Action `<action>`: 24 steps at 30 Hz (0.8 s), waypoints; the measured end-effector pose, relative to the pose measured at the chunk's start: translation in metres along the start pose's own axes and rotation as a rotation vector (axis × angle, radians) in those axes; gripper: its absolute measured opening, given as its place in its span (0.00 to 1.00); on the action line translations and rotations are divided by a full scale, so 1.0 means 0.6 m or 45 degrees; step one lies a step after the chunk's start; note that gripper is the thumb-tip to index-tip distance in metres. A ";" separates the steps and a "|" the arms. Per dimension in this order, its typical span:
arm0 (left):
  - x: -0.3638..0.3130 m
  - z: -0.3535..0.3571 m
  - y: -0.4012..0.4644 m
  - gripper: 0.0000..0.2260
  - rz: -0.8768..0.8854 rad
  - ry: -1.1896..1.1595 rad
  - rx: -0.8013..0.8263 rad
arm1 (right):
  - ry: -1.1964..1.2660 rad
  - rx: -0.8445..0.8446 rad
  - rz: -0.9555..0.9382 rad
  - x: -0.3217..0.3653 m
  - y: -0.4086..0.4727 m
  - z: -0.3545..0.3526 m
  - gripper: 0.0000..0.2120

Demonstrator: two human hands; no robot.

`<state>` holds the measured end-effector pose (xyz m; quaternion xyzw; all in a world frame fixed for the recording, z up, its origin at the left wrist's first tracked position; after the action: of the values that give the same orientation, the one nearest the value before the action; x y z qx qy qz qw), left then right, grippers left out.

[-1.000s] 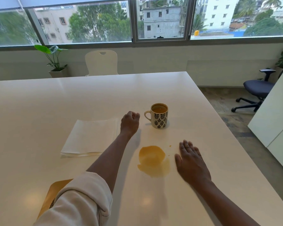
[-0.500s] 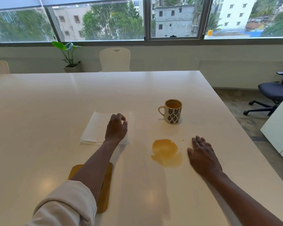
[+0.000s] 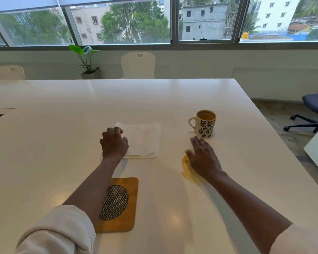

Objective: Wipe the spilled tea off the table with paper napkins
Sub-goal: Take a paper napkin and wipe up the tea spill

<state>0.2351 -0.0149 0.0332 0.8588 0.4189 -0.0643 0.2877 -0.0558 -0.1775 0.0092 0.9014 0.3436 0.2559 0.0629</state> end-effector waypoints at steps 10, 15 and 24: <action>0.064 -0.015 0.001 0.15 -0.080 -0.025 0.062 | 0.064 0.114 -0.307 0.149 0.038 0.066 0.25; 0.083 -0.014 0.001 0.16 -0.120 -0.077 0.110 | 0.052 0.169 -0.416 0.184 0.044 0.096 0.23; 0.086 -0.015 0.008 0.18 -0.059 -0.140 0.132 | 0.059 0.104 -0.469 0.205 0.062 0.103 0.08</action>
<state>0.2709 0.0228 0.0243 0.8577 0.4185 -0.1396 0.2639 0.0753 -0.1218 0.0180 0.8189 0.5143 0.2466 0.0642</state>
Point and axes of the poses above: each hand's wrist, its own y-axis towards the middle knuckle, its own z-axis out of the palm, x = y × z, the point moved 8 cm from there along y, towards the middle knuckle, and after that the axes turned 6 degrees about -x, right-handed, at the moved point
